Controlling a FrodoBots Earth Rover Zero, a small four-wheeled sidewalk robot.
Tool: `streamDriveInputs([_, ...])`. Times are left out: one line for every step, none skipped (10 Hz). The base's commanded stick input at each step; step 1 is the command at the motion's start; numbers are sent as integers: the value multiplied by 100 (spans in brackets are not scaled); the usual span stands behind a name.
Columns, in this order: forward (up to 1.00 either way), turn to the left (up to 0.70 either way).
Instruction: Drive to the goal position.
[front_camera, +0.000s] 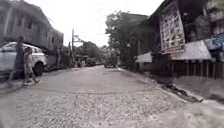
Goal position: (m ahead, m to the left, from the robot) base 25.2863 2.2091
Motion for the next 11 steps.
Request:
streamDriveInputs([100,23])
streamDriveInputs([100,2])
streamDriveInputs([100,0])
streamDriveInputs([100,0])
streamDriveInputs([100,0])
streamDriveInputs([100,0])
streamDriveInputs([100,0])
streamDriveInputs([100,0])
streamDriveInputs([100,0])
streamDriveInputs([100,0])
streamDriveInputs([100,0])
